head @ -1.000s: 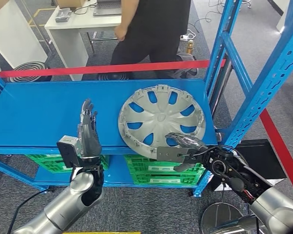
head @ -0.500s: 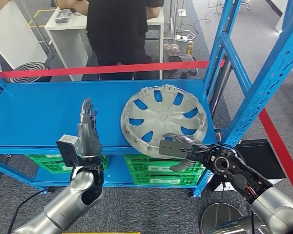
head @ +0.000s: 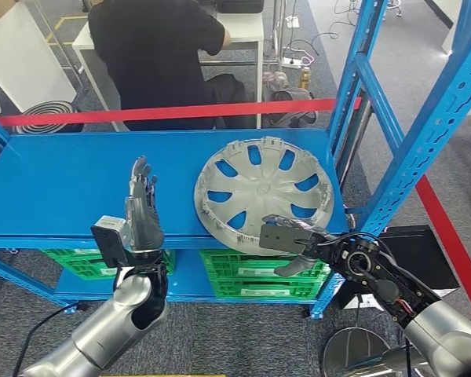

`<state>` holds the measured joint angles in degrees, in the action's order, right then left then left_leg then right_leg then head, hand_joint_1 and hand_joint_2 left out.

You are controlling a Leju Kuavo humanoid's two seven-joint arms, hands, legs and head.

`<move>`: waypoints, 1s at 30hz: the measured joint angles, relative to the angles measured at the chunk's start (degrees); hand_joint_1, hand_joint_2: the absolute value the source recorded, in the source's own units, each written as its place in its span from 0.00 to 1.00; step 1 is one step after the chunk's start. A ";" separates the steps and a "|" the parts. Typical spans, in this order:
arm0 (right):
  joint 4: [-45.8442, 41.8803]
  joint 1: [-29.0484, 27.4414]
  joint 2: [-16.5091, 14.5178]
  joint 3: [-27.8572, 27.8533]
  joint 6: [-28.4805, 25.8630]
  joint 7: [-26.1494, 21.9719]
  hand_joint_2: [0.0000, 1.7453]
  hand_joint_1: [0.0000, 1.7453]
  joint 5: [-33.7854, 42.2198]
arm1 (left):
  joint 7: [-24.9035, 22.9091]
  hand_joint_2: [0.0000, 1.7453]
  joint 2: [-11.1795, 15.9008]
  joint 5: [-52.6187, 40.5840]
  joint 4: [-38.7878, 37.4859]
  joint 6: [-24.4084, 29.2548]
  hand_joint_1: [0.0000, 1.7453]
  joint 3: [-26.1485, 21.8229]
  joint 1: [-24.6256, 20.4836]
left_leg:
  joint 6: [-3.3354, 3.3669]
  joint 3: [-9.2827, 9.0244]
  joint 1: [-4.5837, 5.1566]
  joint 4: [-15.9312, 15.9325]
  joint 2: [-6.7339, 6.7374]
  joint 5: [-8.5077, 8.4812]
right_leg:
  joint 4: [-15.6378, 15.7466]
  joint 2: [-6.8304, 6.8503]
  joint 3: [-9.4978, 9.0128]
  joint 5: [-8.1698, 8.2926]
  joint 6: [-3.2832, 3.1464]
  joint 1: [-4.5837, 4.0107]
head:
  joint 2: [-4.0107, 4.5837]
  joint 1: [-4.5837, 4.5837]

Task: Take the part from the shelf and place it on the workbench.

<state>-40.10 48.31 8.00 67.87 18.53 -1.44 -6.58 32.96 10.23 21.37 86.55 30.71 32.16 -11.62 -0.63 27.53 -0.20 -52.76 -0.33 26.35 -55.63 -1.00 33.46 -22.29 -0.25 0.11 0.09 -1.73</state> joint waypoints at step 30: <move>0.49 1.93 0.02 7.33 -4.83 3.04 1.00 0.00 -24.33 | -1.22 0.00 0.00 -1.15 0.22 2.32 0.00 0.02 0.92 | 0.04 -0.03 0.00 0.01 -0.02 0.00 | 0.18 0.04 -0.21 0.05 0.06 -0.01 | 0.00 -0.01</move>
<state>-39.60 50.24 8.02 75.19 13.70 1.60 -30.92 31.74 10.23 20.22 86.77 33.03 32.18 -10.70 -0.60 27.50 -0.20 -52.75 -0.35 26.34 -55.45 -0.95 33.25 -22.23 -0.19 0.10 0.09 -1.73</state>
